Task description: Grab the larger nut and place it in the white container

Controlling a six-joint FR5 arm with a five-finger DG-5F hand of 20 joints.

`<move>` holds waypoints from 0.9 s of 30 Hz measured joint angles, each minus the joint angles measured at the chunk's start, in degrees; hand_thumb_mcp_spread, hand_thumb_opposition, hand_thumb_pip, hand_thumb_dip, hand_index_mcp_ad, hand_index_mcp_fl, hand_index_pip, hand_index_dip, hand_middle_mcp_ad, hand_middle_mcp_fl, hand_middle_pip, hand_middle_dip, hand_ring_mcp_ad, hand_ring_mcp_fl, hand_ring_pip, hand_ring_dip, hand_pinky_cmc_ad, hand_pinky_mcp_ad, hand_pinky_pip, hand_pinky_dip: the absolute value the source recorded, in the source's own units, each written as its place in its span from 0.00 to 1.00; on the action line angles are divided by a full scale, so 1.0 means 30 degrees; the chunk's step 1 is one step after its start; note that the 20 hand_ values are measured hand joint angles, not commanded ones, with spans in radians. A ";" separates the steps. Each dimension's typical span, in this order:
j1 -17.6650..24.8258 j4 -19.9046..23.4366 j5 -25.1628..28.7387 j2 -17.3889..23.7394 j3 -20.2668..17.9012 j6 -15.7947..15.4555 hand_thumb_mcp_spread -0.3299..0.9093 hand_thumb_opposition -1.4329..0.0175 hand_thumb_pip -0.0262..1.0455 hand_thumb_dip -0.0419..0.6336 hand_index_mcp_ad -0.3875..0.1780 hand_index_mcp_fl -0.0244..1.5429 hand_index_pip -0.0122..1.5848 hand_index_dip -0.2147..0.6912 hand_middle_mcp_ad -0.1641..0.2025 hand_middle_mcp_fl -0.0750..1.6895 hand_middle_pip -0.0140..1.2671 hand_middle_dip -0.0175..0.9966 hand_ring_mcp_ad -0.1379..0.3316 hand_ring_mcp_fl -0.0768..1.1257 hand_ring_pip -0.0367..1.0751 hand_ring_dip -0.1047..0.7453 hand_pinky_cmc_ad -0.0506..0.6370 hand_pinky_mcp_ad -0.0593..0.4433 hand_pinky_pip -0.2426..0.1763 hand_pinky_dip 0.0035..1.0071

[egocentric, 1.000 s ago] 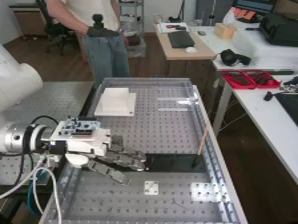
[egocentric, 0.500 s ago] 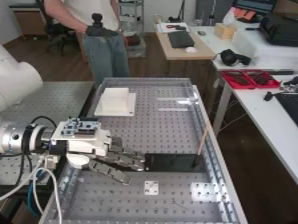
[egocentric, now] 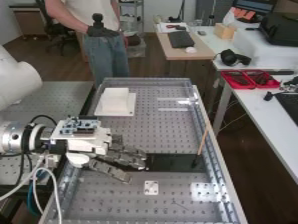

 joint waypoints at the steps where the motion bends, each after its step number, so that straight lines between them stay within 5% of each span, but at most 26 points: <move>1: 0.0004 -0.0001 0.0053 -0.0007 -0.0002 0.0056 0.54 0.39 0.78 0.39 0.33 0.03 0.96 0.49 0.65 0.04 0.11 0.27 0.55 0.07 0.12 0.26 0.58 0.69 0.44 0.33; 27: 0.0142 -0.0084 0.0484 -0.0683 0.0172 0.0435 0.54 0.39 0.77 0.39 0.34 0.02 0.96 0.47 0.65 0.04 0.11 0.27 0.56 0.07 0.12 0.27 0.58 0.69 0.44 0.34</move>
